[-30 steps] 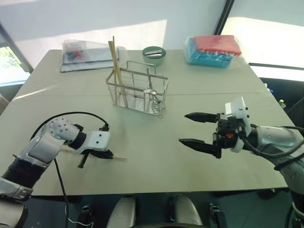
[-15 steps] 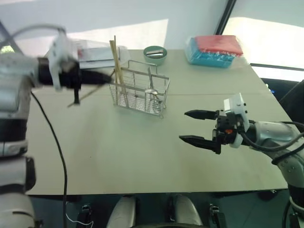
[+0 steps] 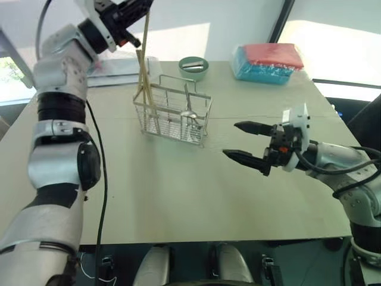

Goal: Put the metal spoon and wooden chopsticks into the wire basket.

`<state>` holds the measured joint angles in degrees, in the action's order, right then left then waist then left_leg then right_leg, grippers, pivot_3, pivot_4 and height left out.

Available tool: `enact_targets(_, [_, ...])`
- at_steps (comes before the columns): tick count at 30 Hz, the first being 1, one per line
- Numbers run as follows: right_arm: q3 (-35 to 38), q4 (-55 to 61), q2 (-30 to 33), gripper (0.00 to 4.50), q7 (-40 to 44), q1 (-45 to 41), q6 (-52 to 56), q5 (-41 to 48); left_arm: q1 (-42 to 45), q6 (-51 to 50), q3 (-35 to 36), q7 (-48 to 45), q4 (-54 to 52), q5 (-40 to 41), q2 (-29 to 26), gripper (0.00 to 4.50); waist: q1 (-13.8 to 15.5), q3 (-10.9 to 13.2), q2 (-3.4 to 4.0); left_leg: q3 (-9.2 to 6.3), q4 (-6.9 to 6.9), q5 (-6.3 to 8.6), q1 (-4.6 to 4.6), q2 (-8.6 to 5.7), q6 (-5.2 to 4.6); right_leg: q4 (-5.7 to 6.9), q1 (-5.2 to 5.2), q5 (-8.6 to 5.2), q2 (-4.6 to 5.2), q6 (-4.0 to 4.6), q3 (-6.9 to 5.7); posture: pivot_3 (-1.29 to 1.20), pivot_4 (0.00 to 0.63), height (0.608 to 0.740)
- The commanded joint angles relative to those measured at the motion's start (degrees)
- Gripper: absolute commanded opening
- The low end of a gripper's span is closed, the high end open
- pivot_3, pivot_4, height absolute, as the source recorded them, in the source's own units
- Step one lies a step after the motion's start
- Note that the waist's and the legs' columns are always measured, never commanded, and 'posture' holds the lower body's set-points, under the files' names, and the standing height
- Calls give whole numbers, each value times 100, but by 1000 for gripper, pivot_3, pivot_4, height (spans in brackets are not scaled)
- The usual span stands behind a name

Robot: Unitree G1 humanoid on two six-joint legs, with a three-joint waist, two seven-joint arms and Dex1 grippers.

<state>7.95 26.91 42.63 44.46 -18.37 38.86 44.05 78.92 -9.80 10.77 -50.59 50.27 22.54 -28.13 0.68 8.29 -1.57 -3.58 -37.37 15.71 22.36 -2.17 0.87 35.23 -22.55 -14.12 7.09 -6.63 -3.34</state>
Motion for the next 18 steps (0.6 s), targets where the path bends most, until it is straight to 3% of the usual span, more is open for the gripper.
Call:
enact_targets(1, [135, 175, -44, 4500, -108, -25, -16, 54, 263, 429, 215, 157, 240, -26, 85, 45, -1, 0, 0, 0, 0, 0, 0, 0, 0, 1, 0, 0, 0, 0, 0, 0, 150, 667])
enact_targets(16, [230, 290, -106, 4500, -392, 7, 80, 217, -844, 720, 319, 508, 327, -100, 701, 45, 1, 2, -5, 0, -3, -1, 3, 0, 3, 4, -3, 2, 1, 1, 0, 0, 150, 667])
enact_targets(17, [236, 280, -105, 4500, -402, -4, 82, 228, -914, 673, 343, 532, 265, -66, 722, 724, 2, 2, -5, 0, -2, -2, 3, 0, 3, 4, -4, 2, 0, 1, 0, 0, 150, 667])
enact_targets(18, [232, 271, -104, 4500, -407, -14, 80, 229, -968, 656, 355, 544, 207, -48, 731, 954, 2, 2, -5, 1, -2, -1, 3, 0, 3, 3, -3, 2, 1, 1, 1, 0, 150, 667])
